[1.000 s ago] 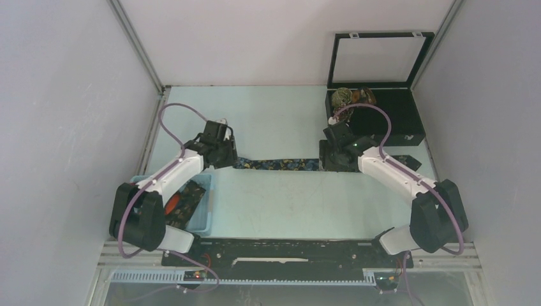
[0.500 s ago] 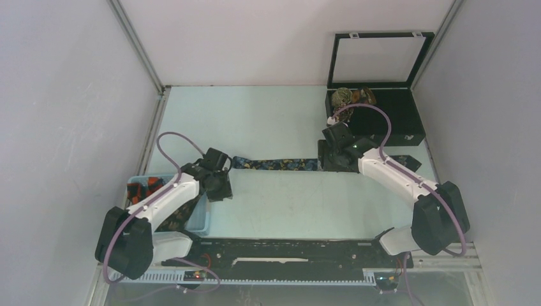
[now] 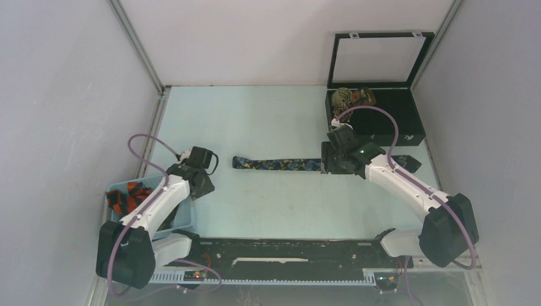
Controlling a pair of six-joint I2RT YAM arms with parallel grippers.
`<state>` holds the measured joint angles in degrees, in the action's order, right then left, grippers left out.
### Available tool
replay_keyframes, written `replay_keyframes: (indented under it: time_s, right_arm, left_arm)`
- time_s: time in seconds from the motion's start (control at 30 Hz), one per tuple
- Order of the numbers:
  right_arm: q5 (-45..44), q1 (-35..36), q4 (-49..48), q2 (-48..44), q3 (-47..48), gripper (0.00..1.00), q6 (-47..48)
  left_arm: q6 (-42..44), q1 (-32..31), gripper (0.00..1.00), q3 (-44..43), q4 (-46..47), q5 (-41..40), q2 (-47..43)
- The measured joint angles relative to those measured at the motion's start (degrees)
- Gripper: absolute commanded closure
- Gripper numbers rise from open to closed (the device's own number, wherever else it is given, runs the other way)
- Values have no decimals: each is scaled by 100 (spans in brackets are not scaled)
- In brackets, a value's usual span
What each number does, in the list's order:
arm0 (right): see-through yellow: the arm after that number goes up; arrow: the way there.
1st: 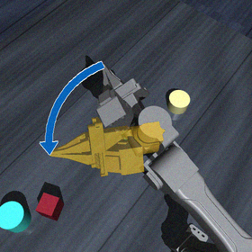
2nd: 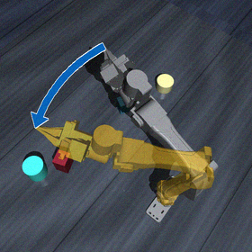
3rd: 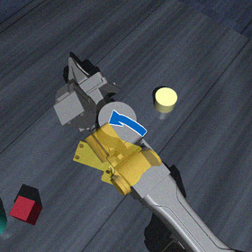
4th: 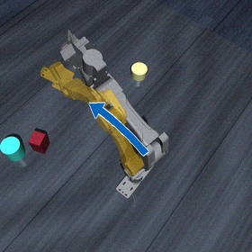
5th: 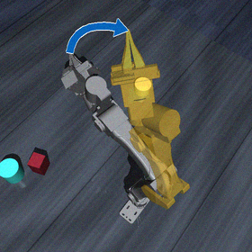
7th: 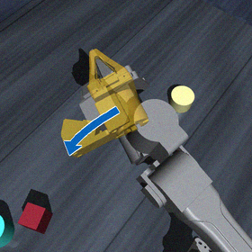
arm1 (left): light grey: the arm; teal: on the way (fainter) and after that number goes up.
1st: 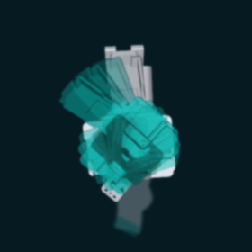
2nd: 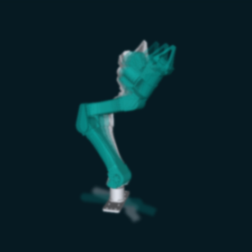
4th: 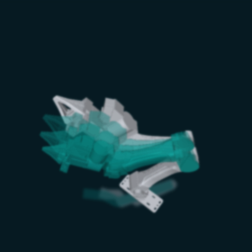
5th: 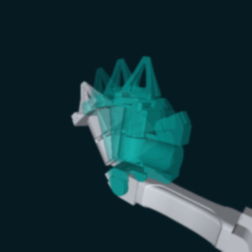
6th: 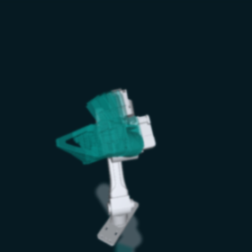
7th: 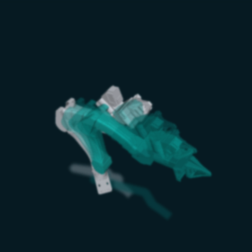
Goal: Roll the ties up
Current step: Move the bin to the corner of the board.
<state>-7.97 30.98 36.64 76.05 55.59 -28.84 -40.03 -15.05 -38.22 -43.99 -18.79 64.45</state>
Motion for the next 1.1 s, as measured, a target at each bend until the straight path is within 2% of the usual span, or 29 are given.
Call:
replay_keyframes:
  time_s: [0.13,0.27,0.37,0.47,0.63,0.87,1.1]
  right_arm:
    - [0,-13,15,-7,-15,41,35]
    - [0,-39,17,-9,-46,41,61]
    - [7,-55,0,-9,-87,41,81]
    - [24,-63,-33,-9,-125,42,83]
    - [63,-63,-153,-9,-155,42,105]
    - [68,-92,-234,-9,-284,42,153]
    - [116,-127,-264,-9,-358,42,243]
  left_arm:
    - [-13,319,59,0,-31,-140,-57]
    - [-11,385,51,0,-7,-149,-393]
    - [308,420,45,28,369,330,-870]
    - [579,420,41,26,767,796,-964]
    - [942,420,38,-164,1246,1423,-291]
    - [1384,402,33,-1075,1768,2138,1226]
    - [1738,382,37,-1740,1956,2632,2249]
